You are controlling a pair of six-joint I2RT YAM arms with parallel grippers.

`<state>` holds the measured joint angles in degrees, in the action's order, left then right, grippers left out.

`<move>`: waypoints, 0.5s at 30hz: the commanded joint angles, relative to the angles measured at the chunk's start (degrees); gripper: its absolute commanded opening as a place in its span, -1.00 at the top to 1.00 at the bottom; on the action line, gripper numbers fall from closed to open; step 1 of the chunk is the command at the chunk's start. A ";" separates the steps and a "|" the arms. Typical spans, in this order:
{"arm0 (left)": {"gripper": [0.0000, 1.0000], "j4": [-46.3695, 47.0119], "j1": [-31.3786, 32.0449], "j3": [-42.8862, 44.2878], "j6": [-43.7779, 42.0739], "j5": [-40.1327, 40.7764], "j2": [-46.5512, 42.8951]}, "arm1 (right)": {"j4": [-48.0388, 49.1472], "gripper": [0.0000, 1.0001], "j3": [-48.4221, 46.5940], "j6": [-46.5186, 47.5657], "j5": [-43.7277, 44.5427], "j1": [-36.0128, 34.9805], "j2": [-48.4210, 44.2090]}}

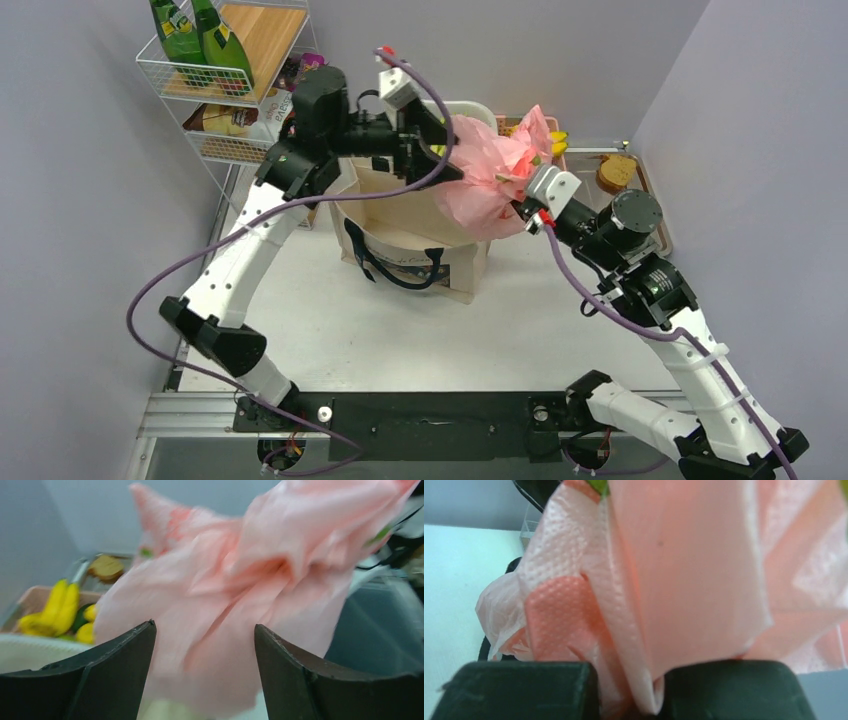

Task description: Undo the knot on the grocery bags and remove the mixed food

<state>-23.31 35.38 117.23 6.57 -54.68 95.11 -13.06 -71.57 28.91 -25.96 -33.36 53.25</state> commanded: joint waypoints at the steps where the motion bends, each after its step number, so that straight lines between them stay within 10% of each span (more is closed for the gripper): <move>1: -0.41 5.95 -9.01 -10.52 -11.36 5.38 -12.26 | 3.06 1.00 -1.80 -13.16 0.03 4.25 -1.34; 6: -0.43 28.60 -0.61 -36.15 -33.66 21.59 -26.79 | 3.33 1.00 -6.28 -29.48 0.99 9.01 3.83; 15: -0.45 44.51 19.46 -42.23 -56.00 46.16 -23.14 | 8.23 1.00 -9.55 -53.81 -6.65 10.74 9.80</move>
<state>9.23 51.68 75.20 -37.10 -21.34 68.25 -10.07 -77.82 -10.17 -27.00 -23.64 61.67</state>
